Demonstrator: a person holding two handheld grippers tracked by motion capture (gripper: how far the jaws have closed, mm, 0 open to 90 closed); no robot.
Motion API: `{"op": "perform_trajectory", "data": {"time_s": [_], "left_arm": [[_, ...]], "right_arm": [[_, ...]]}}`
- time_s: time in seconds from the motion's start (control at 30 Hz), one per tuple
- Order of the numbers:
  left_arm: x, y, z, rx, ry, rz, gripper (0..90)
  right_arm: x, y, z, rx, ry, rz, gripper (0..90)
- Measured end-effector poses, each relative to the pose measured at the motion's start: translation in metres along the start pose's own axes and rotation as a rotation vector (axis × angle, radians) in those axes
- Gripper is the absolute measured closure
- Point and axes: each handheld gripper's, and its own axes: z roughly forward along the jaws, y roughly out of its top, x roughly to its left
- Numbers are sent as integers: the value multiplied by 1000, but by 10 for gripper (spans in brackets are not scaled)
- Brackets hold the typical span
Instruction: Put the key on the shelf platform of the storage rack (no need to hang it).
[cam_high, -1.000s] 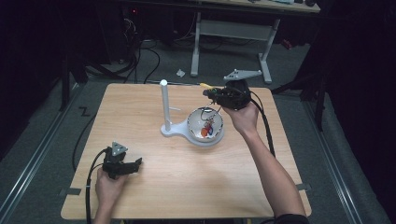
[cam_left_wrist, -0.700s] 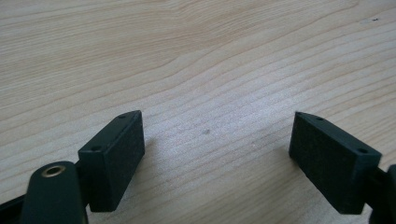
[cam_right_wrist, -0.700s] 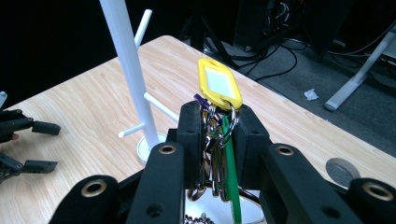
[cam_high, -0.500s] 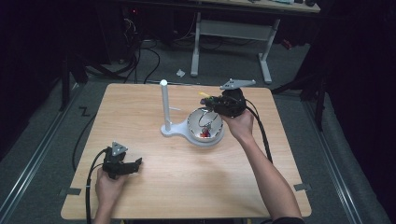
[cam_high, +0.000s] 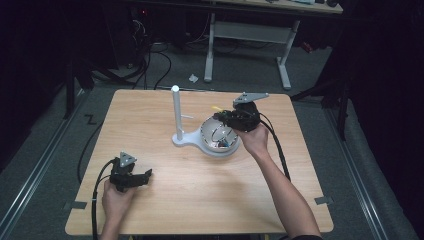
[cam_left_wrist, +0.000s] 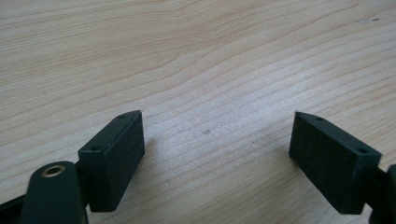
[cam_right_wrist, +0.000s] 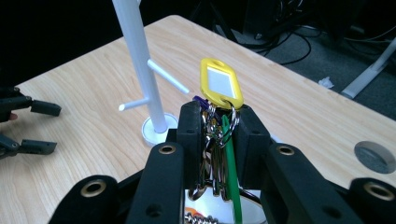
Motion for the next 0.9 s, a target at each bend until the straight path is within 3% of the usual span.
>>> {"op": "perform_trajectory", "data": {"time_s": [0.67,0.9], "left_arm": [[0,0,0,2,-2,1,184],[0,0,0,0,0,1,184]], "right_arm": [[-1,-16,10,23,38,34,748],[-3,-28,14,75,25,17,748]]}}
